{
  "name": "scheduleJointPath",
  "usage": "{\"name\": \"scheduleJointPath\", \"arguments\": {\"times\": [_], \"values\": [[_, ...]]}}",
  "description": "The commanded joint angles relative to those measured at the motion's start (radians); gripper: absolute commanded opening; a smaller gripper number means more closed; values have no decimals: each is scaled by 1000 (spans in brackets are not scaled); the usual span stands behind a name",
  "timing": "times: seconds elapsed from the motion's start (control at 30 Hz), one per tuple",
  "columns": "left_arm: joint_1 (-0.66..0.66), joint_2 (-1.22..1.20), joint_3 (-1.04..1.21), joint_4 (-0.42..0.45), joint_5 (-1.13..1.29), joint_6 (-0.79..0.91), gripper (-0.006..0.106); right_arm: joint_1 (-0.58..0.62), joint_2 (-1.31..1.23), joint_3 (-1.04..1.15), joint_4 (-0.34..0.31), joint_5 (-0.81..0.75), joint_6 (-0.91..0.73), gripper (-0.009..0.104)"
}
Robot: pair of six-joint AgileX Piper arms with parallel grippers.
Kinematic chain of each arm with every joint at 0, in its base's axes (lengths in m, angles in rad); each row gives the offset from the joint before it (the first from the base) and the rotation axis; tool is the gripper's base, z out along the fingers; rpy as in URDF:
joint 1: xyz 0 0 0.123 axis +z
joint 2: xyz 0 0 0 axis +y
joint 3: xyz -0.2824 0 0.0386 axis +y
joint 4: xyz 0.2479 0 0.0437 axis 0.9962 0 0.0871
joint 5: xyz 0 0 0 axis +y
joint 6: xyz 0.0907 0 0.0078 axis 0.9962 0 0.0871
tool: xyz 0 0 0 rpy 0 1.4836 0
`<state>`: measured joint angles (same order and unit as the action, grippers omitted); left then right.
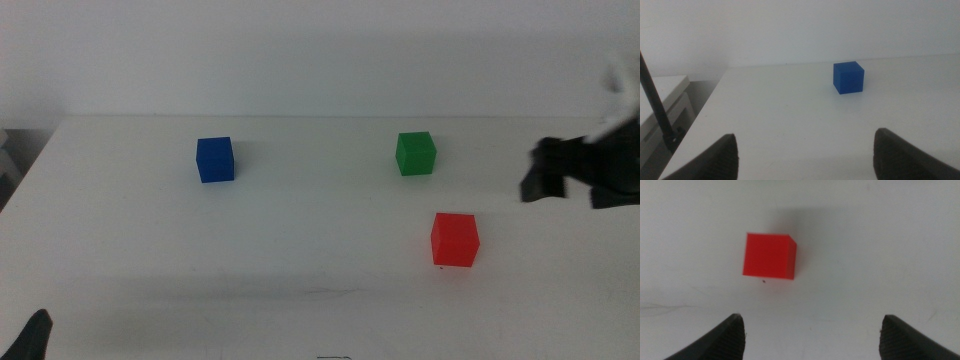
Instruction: Stack red cubes first, then green, then blue cubes in a specific spot.
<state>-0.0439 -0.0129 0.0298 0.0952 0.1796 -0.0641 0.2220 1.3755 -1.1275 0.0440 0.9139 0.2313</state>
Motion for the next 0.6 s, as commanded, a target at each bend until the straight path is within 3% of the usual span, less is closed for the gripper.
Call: {"name": "scheduleJointPath", "arguments": {"times": [0.0, 0.07, 0.13, 0.57], "values": [[0, -20, -4, -4, -82, -12, 91, 58, 53, -91, -108, 27, 121, 79], [0, -20, -4, -4, -82, -12, 91, 98, 125, -148, -160, 70, 196, 79], [0, -20, -4, -4, -82, -12, 91, 123, 184, -194, -168, 99, 225, 79], [0, -20, -4, -4, -82, -12, 91, 176, 413, -302, -80, 59, 234, 79]]}}
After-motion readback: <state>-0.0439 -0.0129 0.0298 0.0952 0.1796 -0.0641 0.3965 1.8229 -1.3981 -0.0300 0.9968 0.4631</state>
